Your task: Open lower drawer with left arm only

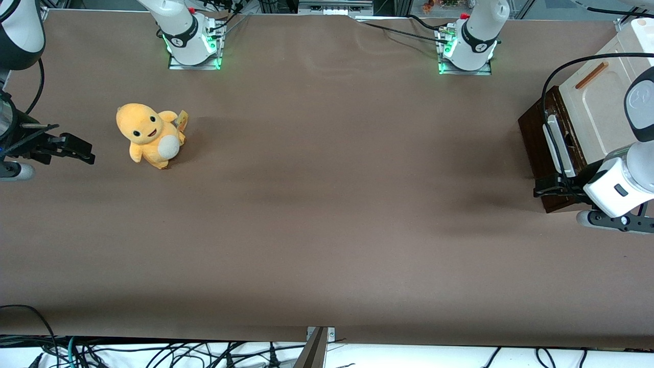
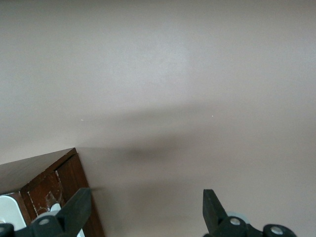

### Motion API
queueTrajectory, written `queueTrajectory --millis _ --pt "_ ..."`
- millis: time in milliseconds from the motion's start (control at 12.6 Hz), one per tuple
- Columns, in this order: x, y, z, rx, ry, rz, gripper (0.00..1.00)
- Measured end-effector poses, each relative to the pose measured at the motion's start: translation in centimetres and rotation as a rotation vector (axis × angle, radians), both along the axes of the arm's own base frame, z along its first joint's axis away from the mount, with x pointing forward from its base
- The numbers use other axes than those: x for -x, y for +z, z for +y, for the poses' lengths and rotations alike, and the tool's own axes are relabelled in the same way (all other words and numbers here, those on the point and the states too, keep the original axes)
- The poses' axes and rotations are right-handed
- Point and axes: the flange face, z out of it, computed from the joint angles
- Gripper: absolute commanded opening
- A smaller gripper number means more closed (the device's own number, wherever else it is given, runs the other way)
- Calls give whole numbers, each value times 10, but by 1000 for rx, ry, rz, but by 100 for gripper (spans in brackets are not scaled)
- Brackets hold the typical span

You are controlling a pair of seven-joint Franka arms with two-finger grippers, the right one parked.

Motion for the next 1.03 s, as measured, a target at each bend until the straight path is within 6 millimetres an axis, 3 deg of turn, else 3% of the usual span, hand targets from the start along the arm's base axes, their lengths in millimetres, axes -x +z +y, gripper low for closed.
queueTrajectory --millis 1030 --pt "1 -1 -1 -47 -12 8 100"
